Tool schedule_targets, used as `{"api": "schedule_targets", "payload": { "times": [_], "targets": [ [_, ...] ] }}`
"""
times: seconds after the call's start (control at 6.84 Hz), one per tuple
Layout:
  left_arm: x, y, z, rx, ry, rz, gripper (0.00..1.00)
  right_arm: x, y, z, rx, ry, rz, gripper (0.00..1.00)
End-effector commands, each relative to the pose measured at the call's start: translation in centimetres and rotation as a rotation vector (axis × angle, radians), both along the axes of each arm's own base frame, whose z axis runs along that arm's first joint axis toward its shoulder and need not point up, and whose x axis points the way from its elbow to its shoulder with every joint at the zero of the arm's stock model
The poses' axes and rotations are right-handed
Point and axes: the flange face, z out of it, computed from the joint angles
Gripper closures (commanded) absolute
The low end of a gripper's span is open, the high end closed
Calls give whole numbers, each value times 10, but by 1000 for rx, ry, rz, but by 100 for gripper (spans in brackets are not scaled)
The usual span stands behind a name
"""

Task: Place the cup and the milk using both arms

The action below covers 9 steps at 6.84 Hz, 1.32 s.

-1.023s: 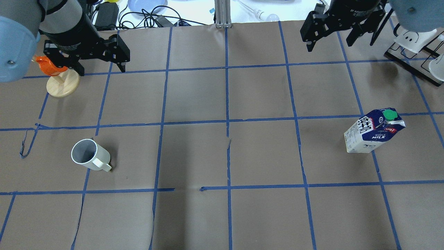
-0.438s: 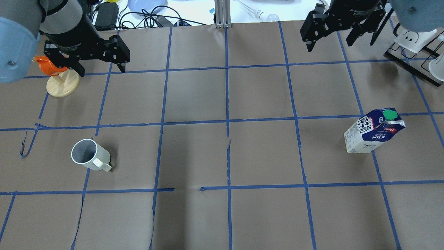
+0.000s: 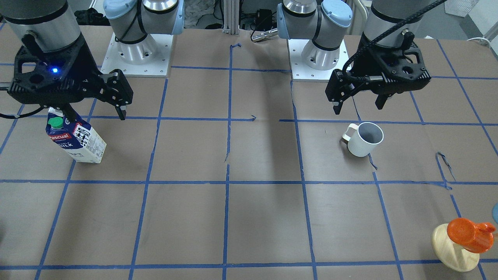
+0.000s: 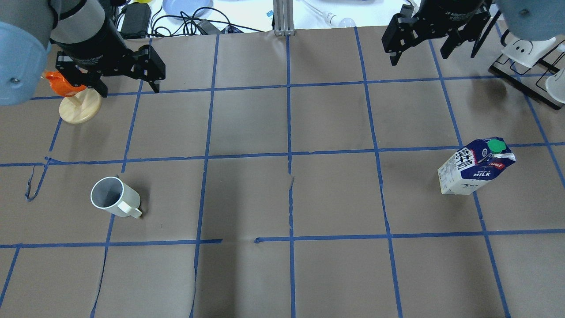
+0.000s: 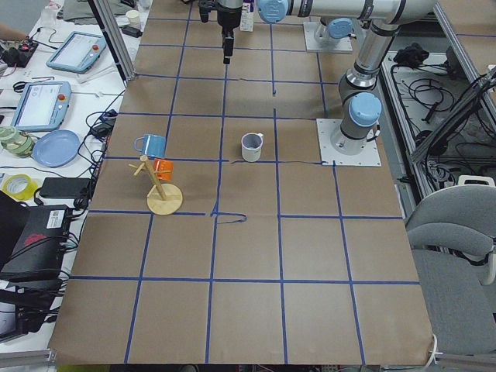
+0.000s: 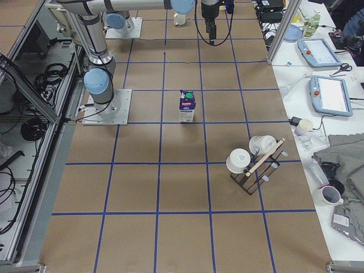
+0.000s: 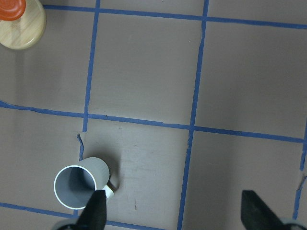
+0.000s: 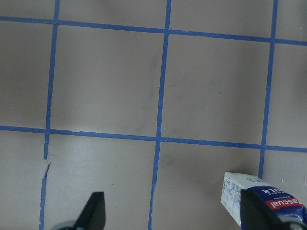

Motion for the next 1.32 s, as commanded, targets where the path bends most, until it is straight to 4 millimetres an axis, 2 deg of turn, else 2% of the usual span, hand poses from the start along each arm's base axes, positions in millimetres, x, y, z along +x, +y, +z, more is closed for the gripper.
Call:
{"api": "schedule_targets", "payload": {
  "times": [0.0,0.29,0.73,1.17],
  "targets": [
    [0,0,0,2,-2,-14,0,0,0,0,0,0,1,0],
    [15,0,-16,30,4,13,0,0,0,0,0,0,1,0],
    [45,-1,-19,50,-8,-16,0,0,0,0,0,0,1,0],
    [94,9,-44,110,-5,-61,0,0,0,0,0,0,-1,0]
  ]
}}
